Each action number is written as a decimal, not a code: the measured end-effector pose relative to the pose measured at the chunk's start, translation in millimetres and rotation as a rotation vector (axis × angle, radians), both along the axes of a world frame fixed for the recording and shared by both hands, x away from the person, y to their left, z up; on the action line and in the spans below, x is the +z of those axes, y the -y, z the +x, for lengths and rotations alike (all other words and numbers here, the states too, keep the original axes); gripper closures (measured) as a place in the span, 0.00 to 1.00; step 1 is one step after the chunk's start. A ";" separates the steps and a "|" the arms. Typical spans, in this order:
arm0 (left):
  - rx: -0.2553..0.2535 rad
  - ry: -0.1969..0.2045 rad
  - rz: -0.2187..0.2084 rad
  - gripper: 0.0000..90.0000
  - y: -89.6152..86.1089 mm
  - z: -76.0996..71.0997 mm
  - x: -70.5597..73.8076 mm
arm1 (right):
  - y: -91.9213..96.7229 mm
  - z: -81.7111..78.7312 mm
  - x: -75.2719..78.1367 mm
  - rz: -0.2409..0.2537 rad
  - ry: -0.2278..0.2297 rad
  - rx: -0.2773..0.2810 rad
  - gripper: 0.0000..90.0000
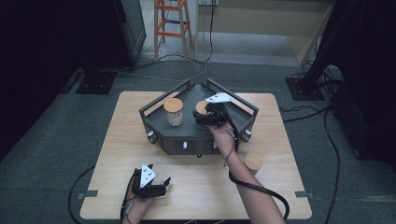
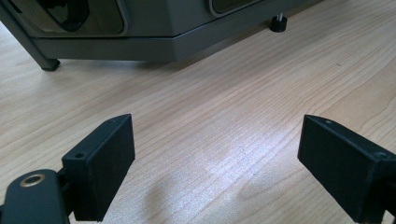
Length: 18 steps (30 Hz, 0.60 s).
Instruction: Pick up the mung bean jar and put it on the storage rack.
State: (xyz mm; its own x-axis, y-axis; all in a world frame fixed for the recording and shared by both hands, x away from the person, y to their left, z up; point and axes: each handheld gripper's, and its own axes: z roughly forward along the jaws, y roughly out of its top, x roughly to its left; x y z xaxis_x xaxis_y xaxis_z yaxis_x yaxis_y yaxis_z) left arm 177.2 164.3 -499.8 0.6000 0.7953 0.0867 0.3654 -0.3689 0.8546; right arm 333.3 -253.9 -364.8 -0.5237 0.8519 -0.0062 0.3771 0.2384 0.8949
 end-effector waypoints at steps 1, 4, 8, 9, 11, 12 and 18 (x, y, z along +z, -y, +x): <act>0.003 -0.001 -0.002 0.12 -0.1 -0.1 -0.1 | 0.0 -0.9 -0.8 0.002 0.007 0.001 0.23; 0.005 -0.003 -0.005 0.12 -0.5 0.0 0.0 | 1.4 -1.2 -1.2 0.006 0.008 0.008 0.20; 0.003 -0.003 -0.001 0.12 0.0 0.2 0.1 | 5.5 -3.7 -2.2 0.021 0.014 0.015 0.20; 0.004 -0.003 -0.001 0.12 0.1 0.2 0.1 | 6.9 -4.9 -3.0 0.025 0.022 0.018 0.20; 0.005 -0.002 -0.002 0.12 0.2 -0.1 -0.1 | 8.7 -6.3 -2.6 0.029 0.020 0.019 0.20; 0.005 -0.002 -0.001 0.12 0.3 -0.1 -0.1 | 9.4 -7.1 -2.5 0.029 0.018 0.017 0.20; 0.006 -0.005 0.005 0.12 1.6 0.3 0.6 | 19.7 -12.0 -4.2 0.058 0.010 0.022 0.20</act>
